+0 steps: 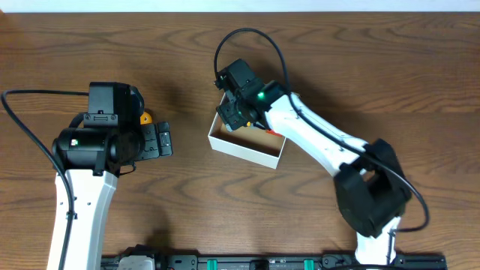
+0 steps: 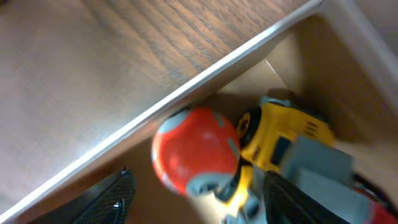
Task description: Pack container
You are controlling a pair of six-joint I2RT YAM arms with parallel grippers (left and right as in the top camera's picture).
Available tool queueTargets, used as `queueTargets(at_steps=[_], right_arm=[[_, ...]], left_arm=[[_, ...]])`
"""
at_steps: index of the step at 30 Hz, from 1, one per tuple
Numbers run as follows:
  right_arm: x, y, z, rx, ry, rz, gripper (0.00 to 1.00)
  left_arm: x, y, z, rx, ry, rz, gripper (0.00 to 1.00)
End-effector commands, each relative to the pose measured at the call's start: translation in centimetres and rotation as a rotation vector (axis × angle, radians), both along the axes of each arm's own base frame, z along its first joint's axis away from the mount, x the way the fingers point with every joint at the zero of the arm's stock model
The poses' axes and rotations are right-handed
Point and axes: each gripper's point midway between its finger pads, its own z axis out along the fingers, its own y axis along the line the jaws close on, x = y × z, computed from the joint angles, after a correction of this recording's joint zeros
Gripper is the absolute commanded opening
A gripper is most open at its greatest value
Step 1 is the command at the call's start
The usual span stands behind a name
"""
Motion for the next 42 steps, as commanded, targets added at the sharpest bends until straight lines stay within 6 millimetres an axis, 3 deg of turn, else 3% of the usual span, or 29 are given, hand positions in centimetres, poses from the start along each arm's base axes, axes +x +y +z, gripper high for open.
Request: queueTargets(at_steps=[1,6,10,11,13,16,20,23,25,26,29,34,37,42], right_arm=[[-0.9,0.2,2.6,0.026,-0.027,0.076,0.7],[-0.6,-0.8,4.1,0.004,-0.066,0.037,0.69],[2.3,-4.0,8.6,0.013,-0.179,-0.151,0.64],[2.9,-4.9,9.9,0.029,-0.201,-0.19,0.62],[4.1,-6.8,12.1,0.059,-0.232,-0.247,0.52],[5.2,-10.4,12.9,0.088,-0.215,-0.385,0.22],[4.6,-16.3,10.4,0.075,-0.053,-0.661,0.01],[3.5,-19.3,8.7,0.044,0.042,-0.794,0.01],[2.9,-20.5,7.7,0.021,0.078,-0.822,0.01],[2.6,-20.9,7.2,0.007,0.094,-0.829,0.01],[1.5,-21.2,5.9,-0.024,0.138,-0.829,0.01],[-0.9,-20.4,3.0,-0.031,0.251,-0.815,0.01],[-2.3,-20.7,1.1,-0.056,0.298,-0.843,0.01],[-2.7,-20.7,-0.7,-0.057,0.305,-0.84,0.02]], left_arm=[[0.3,-0.1,0.6,-0.005,-0.014,-0.001,0.98],[0.3,-0.1,0.6,-0.005,-0.014,-0.001,0.98],[0.2,-0.2,0.6,-0.006,-0.014,-0.003,1.0],[0.2,-0.3,0.6,-0.008,-0.013,-0.006,0.96],[0.2,-0.5,0.6,-0.007,-0.014,-0.018,0.9],[0.5,-1.0,0.6,0.002,-0.025,-0.059,0.79],[1.8,-1.6,0.6,0.025,-0.07,-0.131,0.56],[3.6,-1.8,0.3,0.037,-0.11,-0.16,0.41],[5.2,-1.9,-0.1,0.041,-0.137,-0.167,0.24],[6.1,-2.0,-0.3,0.046,-0.149,-0.178,0.2],[8.6,-2.4,-1.5,0.06,-0.171,-0.212,0.14],[11.7,-3.8,-5.4,0.066,-0.133,-0.26,0.13],[12.3,-4.9,-8.2,0.064,-0.077,-0.29,0.13],[12.1,-7.1,-11.7,0.043,0.006,-0.347,0.13]])
